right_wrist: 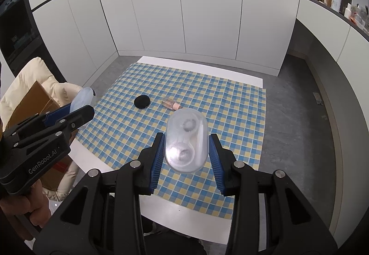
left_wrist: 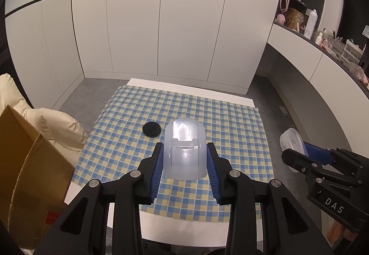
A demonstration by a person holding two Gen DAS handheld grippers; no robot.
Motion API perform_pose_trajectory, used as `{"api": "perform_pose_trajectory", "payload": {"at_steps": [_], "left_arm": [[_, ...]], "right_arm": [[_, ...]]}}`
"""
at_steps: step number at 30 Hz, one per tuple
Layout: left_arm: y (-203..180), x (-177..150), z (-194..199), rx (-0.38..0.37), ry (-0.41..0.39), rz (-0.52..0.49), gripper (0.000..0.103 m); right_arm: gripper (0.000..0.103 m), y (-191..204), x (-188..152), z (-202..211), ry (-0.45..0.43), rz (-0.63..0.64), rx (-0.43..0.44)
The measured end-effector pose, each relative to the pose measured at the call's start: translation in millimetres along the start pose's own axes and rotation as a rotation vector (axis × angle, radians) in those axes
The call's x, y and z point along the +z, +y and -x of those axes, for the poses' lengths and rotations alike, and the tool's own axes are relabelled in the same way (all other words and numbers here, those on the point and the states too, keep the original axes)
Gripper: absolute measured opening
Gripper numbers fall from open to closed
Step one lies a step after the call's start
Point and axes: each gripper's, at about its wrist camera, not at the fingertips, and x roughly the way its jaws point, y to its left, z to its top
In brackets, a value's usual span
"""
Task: Organize objects
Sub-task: 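Carry the clear container and clear case over to the cardboard box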
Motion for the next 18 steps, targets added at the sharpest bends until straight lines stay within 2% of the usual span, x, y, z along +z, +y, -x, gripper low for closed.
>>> {"api": "perform_pose_trajectory", "payload": {"at_steps": [18], "left_arm": [[28,-2,7,0.033,-0.009,0.041,0.035]], "right_arm": [[0.04,24,7,-9,0.001,0.03,0.021]]}}
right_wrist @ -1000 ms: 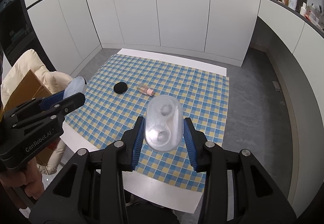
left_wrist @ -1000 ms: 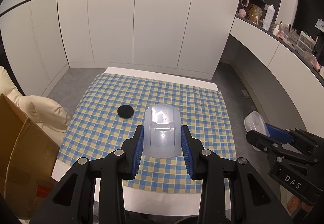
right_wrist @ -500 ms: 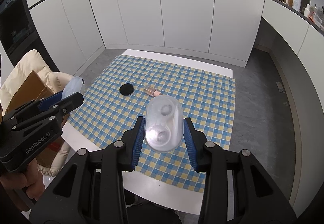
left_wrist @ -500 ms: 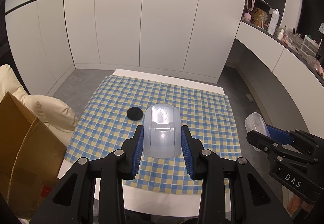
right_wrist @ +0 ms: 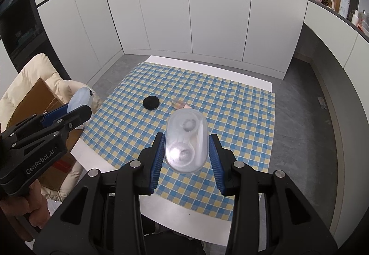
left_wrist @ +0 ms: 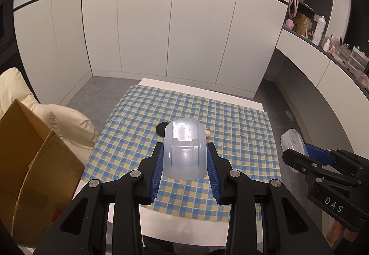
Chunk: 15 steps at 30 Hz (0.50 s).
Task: Organize objects
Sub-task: 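Carry the clear container and clear case over to the cardboard box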
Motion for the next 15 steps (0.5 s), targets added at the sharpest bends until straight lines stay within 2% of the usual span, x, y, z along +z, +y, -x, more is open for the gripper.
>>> {"api": "perform_pose_trajectory", "payload": {"at_steps": [15], "left_arm": [[26,-1,5,0.032,-0.008,0.032,0.035]], "right_arm": [[0.04,24,5,-7,-0.005,0.027,0.024]]}}
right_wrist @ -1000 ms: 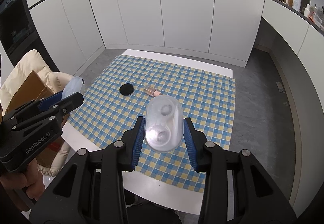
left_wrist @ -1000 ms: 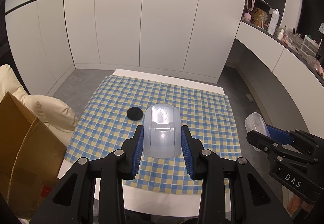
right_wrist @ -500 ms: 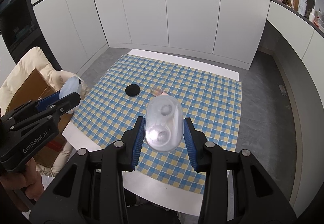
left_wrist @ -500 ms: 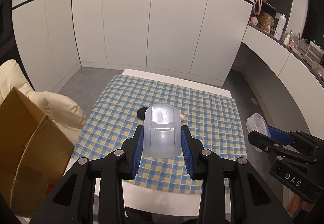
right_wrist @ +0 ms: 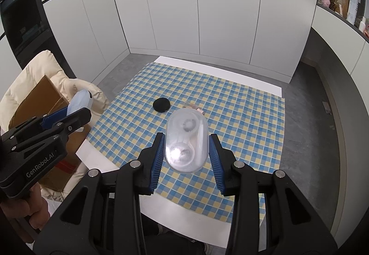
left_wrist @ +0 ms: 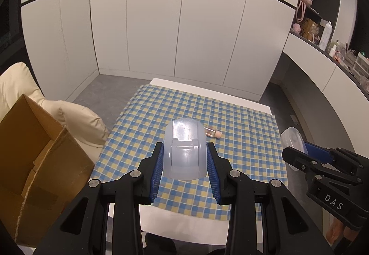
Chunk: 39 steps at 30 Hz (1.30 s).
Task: Organize objects
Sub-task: 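Carry the clear container and clear case over to the cardboard box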
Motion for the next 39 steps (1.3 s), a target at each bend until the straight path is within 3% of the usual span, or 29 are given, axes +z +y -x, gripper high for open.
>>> {"api": "perform_pose_trajectory", "payload": {"at_steps": [39], "left_arm": [[62,-6,17,0.086,-0.016,0.079,0.035]], "right_arm": [[0.04,67,18,-17,-0.011,0.07,0.077]]}}
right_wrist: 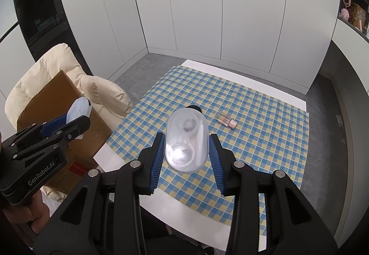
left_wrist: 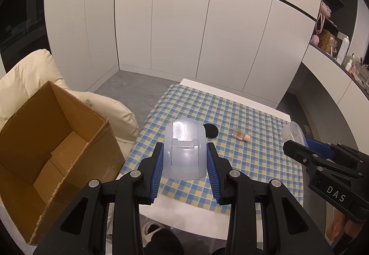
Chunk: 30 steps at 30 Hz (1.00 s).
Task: Organize objects
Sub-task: 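Carry the clear container and clear case over to the cardboard box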
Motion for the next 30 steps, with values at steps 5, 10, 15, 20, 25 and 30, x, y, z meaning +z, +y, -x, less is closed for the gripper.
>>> {"api": "perform_pose_trajectory", "payload": {"at_steps": [5,10,15,20,25,30], "left_arm": [[9,0,2,0.013,-0.002,0.013,0.035],[17,-1,5,0.027,-0.005,0.025,0.035],[27,-4,9,0.042,-0.009,0.041,0.035],[38,-6,11,0.058,-0.01,0.055,0.035],[53,-9,16,0.081,-0.014,0.071,0.035],[66,-12,21,0.106,-0.013,0.093,0.035]], "right_arm": [[0.04,8,2,-3,0.0,0.004,0.011],[0.04,19,5,-5,-0.002,0.008,0.026],[0.04,29,7,-8,-0.003,0.022,0.038],[0.04,42,10,-12,-0.004,0.035,0.049],[0.04,57,14,-17,-0.002,0.047,0.064],[0.04,75,15,-21,-0.002,0.079,0.081]]}}
